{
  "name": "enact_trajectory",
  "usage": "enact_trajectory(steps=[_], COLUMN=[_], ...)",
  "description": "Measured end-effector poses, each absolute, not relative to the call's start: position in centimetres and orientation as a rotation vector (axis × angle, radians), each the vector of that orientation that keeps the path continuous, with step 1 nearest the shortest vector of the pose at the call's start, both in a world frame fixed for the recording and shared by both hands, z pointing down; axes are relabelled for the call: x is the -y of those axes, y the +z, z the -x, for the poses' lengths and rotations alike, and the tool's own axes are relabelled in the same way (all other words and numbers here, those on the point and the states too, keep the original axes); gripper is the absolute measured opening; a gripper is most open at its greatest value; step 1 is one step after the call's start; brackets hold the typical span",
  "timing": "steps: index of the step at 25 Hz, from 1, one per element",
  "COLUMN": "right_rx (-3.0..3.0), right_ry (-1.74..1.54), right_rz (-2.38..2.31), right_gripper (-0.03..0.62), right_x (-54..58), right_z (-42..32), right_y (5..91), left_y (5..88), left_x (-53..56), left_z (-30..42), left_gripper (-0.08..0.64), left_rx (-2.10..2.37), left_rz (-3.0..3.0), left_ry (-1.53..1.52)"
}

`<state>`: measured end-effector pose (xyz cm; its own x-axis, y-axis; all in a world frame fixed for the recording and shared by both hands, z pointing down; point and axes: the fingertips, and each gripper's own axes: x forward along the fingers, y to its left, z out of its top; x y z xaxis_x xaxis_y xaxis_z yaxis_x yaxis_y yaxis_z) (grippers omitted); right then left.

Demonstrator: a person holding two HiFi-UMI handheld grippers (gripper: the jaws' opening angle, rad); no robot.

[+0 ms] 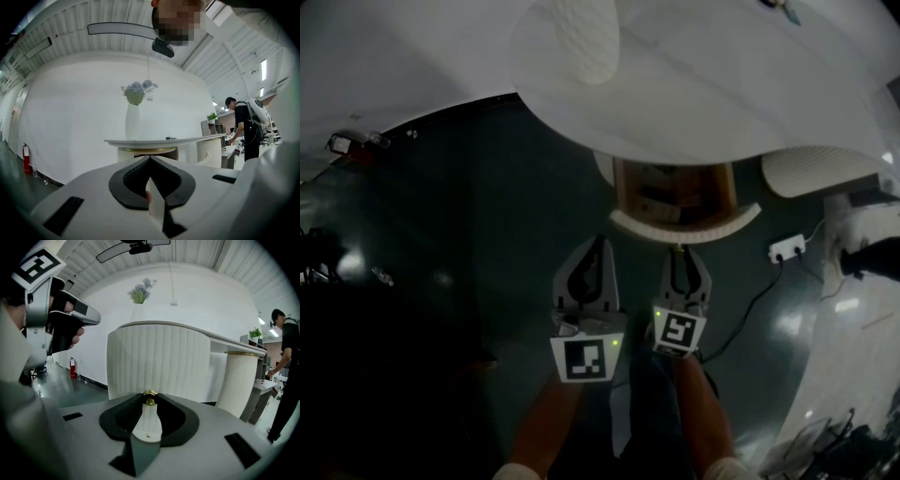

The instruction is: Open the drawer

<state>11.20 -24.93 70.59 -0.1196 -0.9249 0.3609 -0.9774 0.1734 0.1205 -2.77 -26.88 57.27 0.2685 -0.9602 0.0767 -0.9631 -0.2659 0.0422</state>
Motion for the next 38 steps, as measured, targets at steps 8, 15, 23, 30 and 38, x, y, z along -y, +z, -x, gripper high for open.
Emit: enact_trajectory(steps=[8, 15, 23, 30, 38], right_rx=[2.089, 2.089, 2.087, 2.105, 2.191], right_ry=[0.242, 0.240, 0.246, 0.269, 0.206], right_rz=[-1.813, -1.803, -1.790, -1.786, -1.790], right_gripper=[0.104, 0.104, 0.103, 0.104, 0.118], right_x=[22.2, 20.7, 19.5, 19.5, 19.2], right_z=[-11.5, -11.5, -11.4, -11.4, -11.3], right_y=[70.8, 70.7, 70.9, 70.9, 67.8], left_y=[57.5, 57.6, 57.6, 57.7, 56.2], left_x=[26.0, 25.3, 24.9, 24.7, 24.8], left_z=[2.7, 2.9, 2.9, 2.6, 2.2], left_gripper=[-0.005, -0.005, -0.005, -0.005, -0.005], left_rx=[1.845, 1.847, 1.849, 1.840, 1.839], left_rz=[-2.432, -2.415, -2.412, -2.421, -2.434], left_ry=[0.070, 0.066, 0.070, 0.086, 0.061])
